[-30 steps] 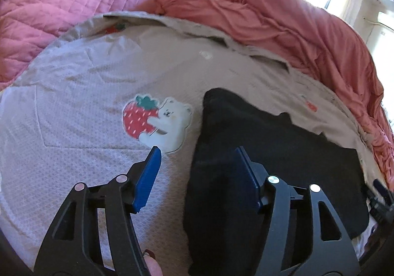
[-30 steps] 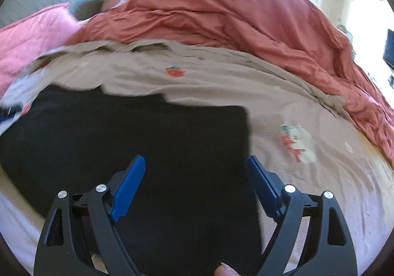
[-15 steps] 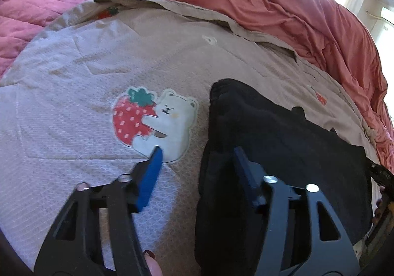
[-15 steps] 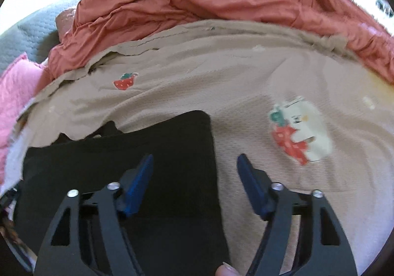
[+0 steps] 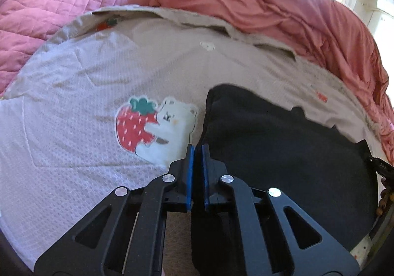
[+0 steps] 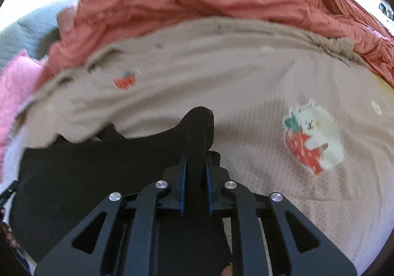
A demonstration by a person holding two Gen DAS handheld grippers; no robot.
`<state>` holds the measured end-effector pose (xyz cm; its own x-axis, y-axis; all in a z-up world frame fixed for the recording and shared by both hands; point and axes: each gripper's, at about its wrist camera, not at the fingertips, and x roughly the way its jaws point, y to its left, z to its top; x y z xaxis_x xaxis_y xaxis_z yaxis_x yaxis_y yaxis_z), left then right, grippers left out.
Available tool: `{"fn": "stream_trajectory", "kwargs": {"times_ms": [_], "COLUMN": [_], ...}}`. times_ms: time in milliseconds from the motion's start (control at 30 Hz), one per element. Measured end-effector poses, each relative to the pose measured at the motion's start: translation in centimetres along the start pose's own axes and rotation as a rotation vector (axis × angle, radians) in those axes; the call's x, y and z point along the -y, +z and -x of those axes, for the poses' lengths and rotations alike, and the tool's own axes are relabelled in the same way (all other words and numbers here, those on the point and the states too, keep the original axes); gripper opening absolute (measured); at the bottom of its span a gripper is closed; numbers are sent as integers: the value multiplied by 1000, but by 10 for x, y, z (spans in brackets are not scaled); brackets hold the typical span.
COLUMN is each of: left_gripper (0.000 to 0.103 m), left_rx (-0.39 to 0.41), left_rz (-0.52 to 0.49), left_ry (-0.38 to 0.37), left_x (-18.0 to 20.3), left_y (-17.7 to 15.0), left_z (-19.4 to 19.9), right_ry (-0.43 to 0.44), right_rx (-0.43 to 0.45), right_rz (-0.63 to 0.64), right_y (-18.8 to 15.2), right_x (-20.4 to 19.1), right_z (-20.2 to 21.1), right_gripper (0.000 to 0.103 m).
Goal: Fold small clothes
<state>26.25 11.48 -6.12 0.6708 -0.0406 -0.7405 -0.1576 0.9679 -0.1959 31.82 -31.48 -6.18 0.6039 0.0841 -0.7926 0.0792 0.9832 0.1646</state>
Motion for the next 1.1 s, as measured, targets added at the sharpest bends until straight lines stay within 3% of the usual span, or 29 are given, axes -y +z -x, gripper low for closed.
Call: {"fn": "stream_trajectory", "kwargs": {"times_ms": [100, 200, 233, 267, 433, 500, 800, 1100], "left_gripper": [2, 2, 2, 2, 2, 2, 2, 2], "left_rx": [7, 6, 4, -2, -11, -10, -10, 65], "left_rz": [-18, -24, -24, -24, -19, -15, 29, -17], "left_ry": [11, 16, 16, 15, 14, 14, 26, -33], "left_x": [2, 3, 3, 3, 1, 0, -15, 10], "left_y": [-1, -2, -2, -2, -3, -3, -1, -8], "left_z": [3, 3, 3, 3, 5, 7, 16, 55], "right_ry": [-34, -62, -66, -75, -41, -30, -7, 94], "right_rx": [0, 1, 0, 5, 46, 61, 141, 103], "right_rz": [1, -2, -17, -44, -59, -43, 66, 193], "right_y": [-4, -5, -5, -5, -7, -10, -30, -75], "right_x": [-1, 0, 2, 6, 10, 7, -22, -64], "right_z": [-5, -5, -5, -1, 17, 25, 66, 93], "right_gripper": [20, 33, 50, 56, 61, 67, 76, 79]}}
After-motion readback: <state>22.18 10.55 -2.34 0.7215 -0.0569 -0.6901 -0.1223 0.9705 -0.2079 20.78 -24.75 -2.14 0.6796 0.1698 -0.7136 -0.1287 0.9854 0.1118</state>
